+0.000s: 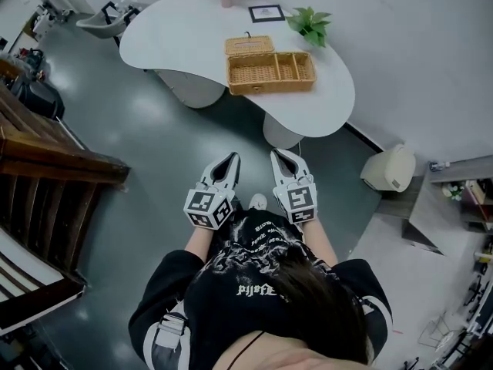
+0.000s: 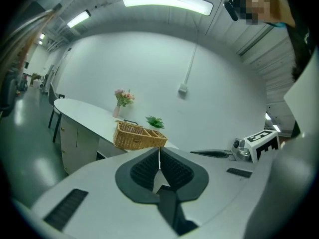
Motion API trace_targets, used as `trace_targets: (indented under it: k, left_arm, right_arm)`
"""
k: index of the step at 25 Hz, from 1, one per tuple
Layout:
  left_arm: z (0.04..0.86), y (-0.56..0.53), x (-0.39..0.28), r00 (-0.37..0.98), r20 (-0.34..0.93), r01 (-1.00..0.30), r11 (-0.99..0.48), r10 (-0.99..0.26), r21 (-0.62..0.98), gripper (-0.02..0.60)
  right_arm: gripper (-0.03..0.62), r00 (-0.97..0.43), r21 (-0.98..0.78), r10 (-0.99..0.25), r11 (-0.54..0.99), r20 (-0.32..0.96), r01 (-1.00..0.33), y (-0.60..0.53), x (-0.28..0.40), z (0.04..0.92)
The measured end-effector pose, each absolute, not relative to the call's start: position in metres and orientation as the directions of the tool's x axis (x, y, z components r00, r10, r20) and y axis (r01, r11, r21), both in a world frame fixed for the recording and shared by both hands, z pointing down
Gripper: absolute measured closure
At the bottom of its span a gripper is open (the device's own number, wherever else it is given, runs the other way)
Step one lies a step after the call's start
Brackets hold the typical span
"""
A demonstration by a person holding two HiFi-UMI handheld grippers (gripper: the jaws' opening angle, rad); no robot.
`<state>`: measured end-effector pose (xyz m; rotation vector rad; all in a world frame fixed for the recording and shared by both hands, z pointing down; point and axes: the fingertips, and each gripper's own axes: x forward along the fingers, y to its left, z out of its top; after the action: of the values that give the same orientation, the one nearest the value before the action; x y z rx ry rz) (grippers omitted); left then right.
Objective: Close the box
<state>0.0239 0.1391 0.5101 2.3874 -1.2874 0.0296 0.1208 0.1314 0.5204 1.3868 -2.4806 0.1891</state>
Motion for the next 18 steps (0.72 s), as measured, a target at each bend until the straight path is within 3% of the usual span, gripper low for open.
trace_targets:
  k: [8,18]
  left_arm:
    - [0.518,0.12,0.017,0.548,0.232,-0.814,-0.448,-0.803,0.37,0.555]
    - [0.513,0.049,0.014,0.559,0.23,-0.811,-0.468,-0.797,0.351,0.557]
  right_arm:
    - [0.569,-0.555,-0.024,-0.77,0.579,0.315,-0.815,0.125,0.113,0.526]
    - [0.569,-0.521,-0.015,-0.789,0.546,0.326,-0.837,0.068,0.116,0.52]
